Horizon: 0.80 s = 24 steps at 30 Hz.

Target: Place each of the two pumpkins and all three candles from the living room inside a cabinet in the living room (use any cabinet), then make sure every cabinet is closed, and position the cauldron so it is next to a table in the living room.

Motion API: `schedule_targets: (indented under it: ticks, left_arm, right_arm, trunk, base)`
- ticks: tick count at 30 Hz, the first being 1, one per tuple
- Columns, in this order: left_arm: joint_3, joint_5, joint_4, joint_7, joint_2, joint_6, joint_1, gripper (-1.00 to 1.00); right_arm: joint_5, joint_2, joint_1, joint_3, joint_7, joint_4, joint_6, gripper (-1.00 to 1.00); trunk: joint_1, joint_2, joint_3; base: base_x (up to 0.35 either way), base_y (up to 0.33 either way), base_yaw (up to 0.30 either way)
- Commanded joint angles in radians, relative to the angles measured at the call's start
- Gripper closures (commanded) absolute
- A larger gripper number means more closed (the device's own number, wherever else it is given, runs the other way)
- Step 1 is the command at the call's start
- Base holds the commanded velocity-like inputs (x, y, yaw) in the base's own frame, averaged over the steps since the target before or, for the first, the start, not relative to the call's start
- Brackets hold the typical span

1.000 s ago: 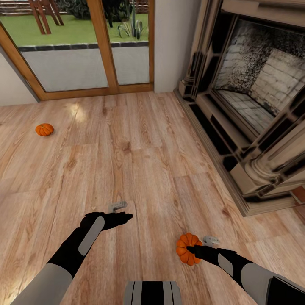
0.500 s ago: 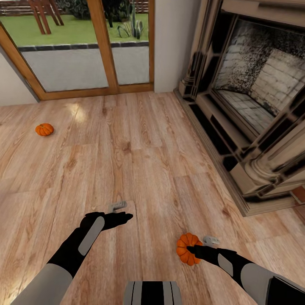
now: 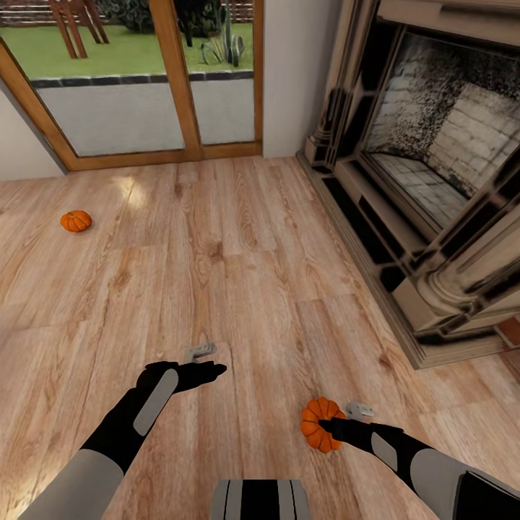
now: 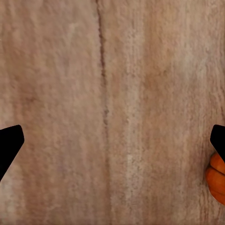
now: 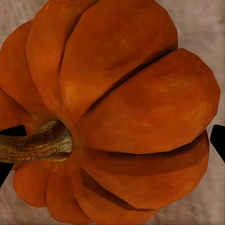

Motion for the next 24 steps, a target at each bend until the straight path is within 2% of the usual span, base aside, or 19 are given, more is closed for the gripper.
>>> schedule_targets:
  ticks: [1,16,24]
  left_arm:
    - [-0.003,0.011,-0.001,0.010,0.001,0.002,-0.001,-1.00]
    - [-0.002,0.011,-0.001,0.011,0.001,0.001,-0.001,-1.00]
    - [-0.001,0.011,-0.001,0.012,0.001,0.000,-0.001,-1.00]
  right_arm:
    - [-0.002,-0.001,0.000,0.046,-0.027,0.003,0.004,1.00]
    - [-0.003,-0.001,0.001,0.046,-0.027,0.003,0.004,1.00]
    - [-0.004,-0.001,0.001,0.046,-0.025,0.002,0.002,1.00]
  trunk:
    - [0.000,0.000,-0.001]
    - [0.000,0.000,-0.001]
    - [-0.003,0.002,0.030]
  base:
    - [0.000,0.000,0.000]
    - [0.000,0.000,0.000]
    - [0.000,0.000,0.000]
